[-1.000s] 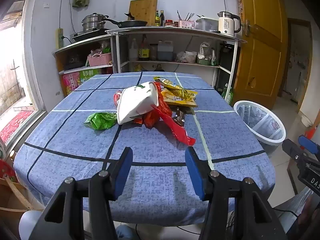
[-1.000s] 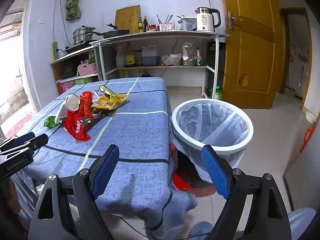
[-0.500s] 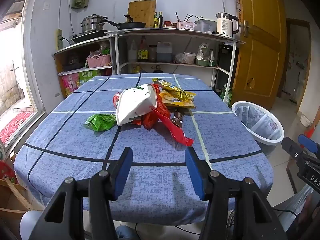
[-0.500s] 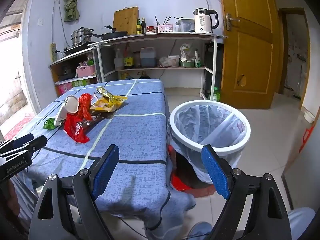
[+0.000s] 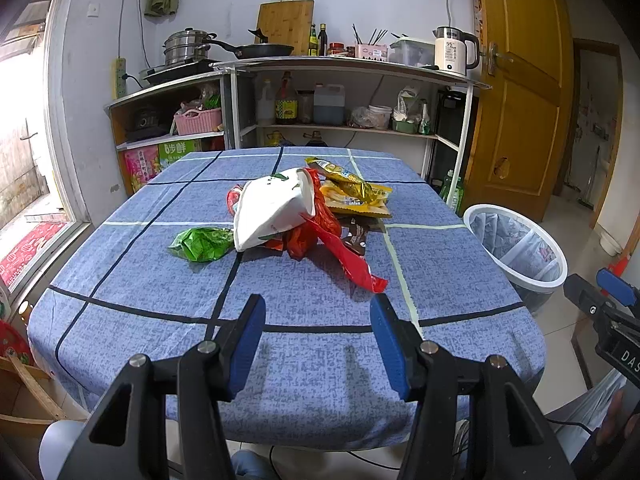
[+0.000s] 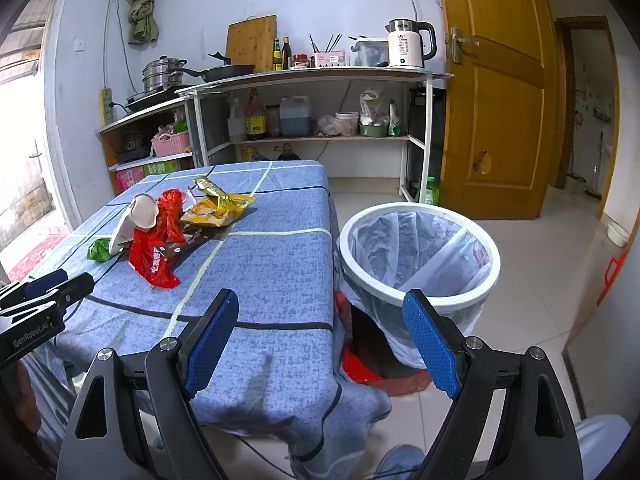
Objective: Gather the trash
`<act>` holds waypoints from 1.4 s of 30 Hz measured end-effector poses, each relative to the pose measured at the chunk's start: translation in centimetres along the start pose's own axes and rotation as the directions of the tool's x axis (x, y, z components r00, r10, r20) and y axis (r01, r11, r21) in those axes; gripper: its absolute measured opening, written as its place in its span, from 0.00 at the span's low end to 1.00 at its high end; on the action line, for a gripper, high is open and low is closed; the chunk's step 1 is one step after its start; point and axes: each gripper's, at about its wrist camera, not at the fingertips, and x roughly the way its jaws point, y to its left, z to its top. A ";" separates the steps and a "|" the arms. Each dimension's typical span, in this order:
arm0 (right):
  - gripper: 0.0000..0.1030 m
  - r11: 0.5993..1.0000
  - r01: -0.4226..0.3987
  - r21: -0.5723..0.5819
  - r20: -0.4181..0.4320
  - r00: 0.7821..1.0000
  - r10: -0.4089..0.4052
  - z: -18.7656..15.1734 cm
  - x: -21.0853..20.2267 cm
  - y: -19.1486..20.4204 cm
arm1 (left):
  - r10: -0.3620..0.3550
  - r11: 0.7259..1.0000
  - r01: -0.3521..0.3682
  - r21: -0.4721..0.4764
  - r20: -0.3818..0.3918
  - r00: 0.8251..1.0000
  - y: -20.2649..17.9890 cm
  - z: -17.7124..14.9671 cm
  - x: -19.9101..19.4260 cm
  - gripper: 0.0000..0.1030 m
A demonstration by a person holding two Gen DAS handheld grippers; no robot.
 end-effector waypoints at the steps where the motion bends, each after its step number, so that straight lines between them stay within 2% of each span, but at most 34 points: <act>1: 0.82 1.000 0.001 0.000 0.000 1.000 -0.001 0.0 0.0 -0.1 | -0.001 1.000 0.001 0.000 0.000 1.000 0.0 0.0 0.0 0.55; 42: 0.82 1.000 0.003 -0.010 -0.003 1.000 -0.003 -0.1 0.0 0.9 | -0.005 1.000 0.005 -0.007 -0.005 1.000 0.0 0.1 -0.2 0.55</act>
